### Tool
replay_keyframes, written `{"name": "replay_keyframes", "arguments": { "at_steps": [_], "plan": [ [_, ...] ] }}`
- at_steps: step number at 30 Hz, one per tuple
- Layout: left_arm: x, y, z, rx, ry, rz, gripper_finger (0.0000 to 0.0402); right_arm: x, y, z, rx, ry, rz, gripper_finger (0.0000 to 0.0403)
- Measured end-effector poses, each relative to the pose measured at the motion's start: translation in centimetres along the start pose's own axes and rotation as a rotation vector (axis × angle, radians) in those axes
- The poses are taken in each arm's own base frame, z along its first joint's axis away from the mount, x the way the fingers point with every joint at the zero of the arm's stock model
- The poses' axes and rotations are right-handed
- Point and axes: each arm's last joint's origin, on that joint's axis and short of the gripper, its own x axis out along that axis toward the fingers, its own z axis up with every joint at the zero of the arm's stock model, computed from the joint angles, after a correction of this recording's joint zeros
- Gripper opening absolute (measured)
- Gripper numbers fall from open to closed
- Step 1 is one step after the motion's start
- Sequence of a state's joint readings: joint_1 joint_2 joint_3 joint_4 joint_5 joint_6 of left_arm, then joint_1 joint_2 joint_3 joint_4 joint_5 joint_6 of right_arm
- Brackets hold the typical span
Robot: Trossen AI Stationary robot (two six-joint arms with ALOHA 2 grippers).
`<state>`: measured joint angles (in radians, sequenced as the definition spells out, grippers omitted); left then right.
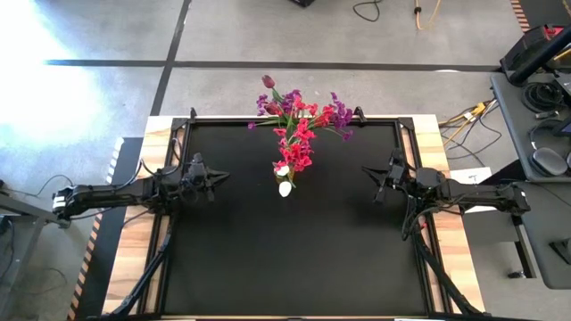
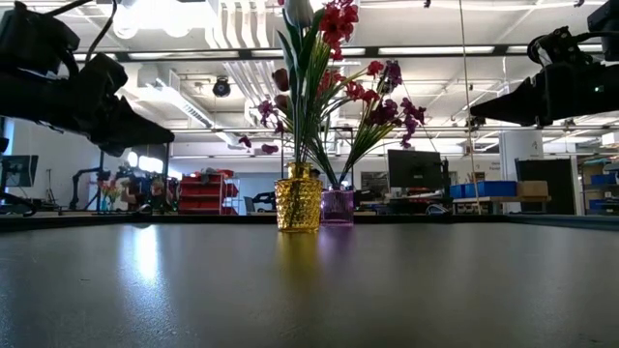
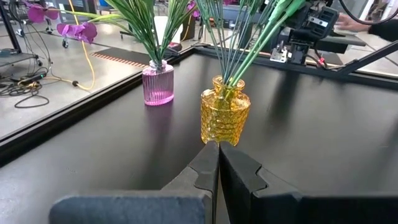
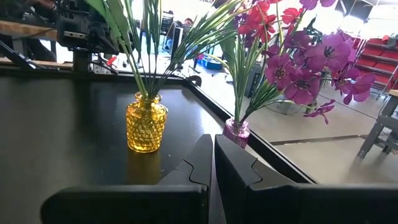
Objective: Sort flowers into vase by color
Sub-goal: Return to Home Position
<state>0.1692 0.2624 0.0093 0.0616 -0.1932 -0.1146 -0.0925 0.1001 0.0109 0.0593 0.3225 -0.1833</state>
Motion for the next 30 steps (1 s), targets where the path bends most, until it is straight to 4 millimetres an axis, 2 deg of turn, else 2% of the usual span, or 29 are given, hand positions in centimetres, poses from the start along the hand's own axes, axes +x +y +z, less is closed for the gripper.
{"name": "replay_keyframes", "arguments": {
  "at_steps": [30],
  "plan": [
    [0.07, -0.01, -0.09, 0.002, 0.010, 0.001, 0.0000, 0.00, 0.00, 0.01, 0.000, -0.001, 0.000, 0.0012]
  ]
}}
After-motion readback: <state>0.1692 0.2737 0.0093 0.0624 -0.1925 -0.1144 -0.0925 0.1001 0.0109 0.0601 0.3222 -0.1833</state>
